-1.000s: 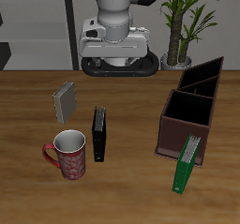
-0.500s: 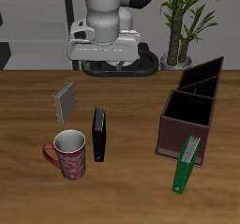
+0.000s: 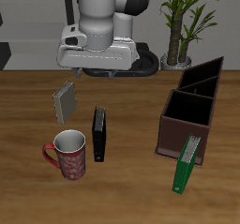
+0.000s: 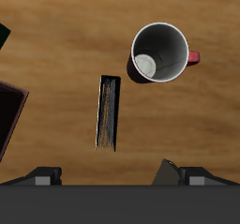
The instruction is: Place the red mug into the left desk caddy's right compartment
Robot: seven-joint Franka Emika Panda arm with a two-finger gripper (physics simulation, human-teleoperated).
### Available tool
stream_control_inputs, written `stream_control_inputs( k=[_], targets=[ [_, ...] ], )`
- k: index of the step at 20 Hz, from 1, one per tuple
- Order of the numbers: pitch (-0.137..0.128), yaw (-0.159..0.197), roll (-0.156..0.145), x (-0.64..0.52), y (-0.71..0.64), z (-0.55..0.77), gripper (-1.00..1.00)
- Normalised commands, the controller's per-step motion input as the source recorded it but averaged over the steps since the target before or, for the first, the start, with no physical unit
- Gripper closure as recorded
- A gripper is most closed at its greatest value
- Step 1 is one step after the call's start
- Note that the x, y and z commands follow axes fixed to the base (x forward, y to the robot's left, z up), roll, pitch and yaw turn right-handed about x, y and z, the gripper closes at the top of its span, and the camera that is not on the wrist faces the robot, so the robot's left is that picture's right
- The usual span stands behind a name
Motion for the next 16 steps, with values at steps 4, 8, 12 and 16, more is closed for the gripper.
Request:
stream_control_inputs(
  k=[4,8,12,16],
  targets=[
    [-0.074,0.024,-0.046,0.36,-0.21,0.12,-1.00],
    [-0.011,-0.008,-0.043,0.37,-0.29,0.02,-1.00],
    [-0.005,-0.007,-0.025,0.28,-0.20,-0.08,-1.00],
    [-0.006,0.025,0.077,0.22,0.05,-0.12,-1.00]
  ],
)
